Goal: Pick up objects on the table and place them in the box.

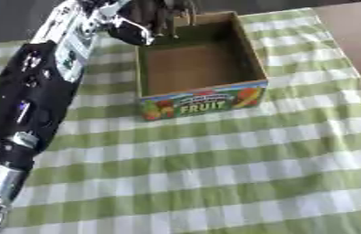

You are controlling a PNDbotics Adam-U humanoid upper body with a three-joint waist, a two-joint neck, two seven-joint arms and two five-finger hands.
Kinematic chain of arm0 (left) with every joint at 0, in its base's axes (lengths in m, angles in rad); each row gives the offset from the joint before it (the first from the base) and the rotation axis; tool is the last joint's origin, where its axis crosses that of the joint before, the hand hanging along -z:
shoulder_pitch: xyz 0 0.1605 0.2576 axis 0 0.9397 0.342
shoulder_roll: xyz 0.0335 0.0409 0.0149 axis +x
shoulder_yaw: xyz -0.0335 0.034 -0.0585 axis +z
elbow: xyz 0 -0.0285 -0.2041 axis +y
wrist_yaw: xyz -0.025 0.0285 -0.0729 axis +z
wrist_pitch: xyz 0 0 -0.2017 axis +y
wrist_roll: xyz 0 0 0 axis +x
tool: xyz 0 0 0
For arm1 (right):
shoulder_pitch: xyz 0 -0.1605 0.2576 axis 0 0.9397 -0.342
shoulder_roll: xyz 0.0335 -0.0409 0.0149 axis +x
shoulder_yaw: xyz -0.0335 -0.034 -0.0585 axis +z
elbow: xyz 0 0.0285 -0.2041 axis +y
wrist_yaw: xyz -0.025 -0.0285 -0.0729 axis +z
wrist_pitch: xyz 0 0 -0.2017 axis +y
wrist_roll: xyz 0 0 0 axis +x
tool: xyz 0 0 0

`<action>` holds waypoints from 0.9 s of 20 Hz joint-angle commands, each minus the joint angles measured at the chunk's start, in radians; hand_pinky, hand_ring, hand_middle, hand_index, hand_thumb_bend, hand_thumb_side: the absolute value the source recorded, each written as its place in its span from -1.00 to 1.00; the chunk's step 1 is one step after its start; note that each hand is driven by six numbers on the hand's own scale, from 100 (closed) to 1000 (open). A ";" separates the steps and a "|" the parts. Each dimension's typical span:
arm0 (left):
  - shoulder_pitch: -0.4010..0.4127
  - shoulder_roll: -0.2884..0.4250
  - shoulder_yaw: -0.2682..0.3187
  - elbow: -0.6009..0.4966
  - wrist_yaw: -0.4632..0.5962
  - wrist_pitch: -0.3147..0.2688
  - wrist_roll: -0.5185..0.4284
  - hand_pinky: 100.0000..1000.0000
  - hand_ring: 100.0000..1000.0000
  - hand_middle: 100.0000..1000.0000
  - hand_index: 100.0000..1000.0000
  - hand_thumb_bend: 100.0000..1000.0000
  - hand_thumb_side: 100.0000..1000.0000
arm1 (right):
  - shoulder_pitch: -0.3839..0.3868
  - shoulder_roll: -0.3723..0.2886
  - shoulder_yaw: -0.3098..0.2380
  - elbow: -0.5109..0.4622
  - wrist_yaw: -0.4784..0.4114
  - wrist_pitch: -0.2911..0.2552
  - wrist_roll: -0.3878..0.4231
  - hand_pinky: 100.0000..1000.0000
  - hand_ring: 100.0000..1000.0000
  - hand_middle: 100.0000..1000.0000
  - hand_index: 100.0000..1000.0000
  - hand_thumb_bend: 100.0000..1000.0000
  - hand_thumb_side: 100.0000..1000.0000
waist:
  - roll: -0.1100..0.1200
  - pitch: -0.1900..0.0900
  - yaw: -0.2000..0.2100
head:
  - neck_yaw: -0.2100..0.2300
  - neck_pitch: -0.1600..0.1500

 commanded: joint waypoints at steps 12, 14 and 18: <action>-0.034 -0.023 0.010 0.136 -0.177 -0.110 0.186 -0.09 0.02 0.14 0.09 -1.00 -0.56 | -0.042 0.020 0.035 -0.018 -0.036 -0.016 0.041 0.56 0.24 0.25 0.53 -1.00 0.20 | 0.030 0.005 -0.111 | 0.094 -0.032; -0.033 -0.025 0.002 0.152 -0.211 -0.114 0.185 -0.08 0.04 0.13 0.08 -1.00 -0.57 | -0.044 0.026 0.039 -0.018 -0.041 -0.017 0.045 0.56 0.24 0.25 0.53 -1.00 0.20 | 0.030 0.006 -0.116 | 0.098 -0.034; -0.024 -0.038 -0.004 0.177 -0.276 -0.107 0.157 -0.02 0.08 0.15 0.11 -1.00 -0.58 | -0.050 0.033 0.045 -0.018 -0.046 -0.020 0.052 0.56 0.24 0.25 0.53 -1.00 0.20 | 0.029 0.007 -0.120 | 0.103 -0.039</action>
